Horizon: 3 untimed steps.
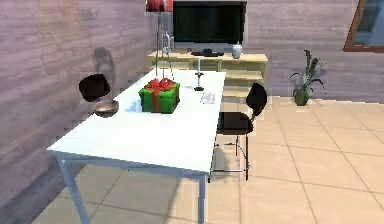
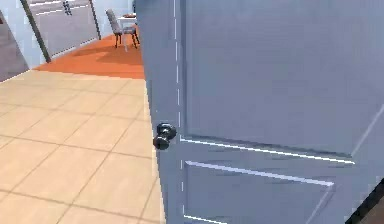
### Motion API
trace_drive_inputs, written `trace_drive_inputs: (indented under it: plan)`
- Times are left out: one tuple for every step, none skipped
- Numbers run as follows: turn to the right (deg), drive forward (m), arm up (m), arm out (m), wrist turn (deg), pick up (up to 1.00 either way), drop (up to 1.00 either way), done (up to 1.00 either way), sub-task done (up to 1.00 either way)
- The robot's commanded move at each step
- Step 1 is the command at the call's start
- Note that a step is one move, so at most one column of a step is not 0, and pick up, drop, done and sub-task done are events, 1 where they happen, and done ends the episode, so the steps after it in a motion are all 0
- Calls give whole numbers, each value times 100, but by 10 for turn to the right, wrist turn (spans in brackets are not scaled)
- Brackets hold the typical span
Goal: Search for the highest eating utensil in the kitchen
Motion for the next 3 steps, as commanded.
trace_drive_inputs:
  plan:
    - [240,0,0,0,0,0,0,0,0]
    - [0,50,0,0,0,0,0,0,0]
    - [390,0,0,0,0,0,0,0,0]
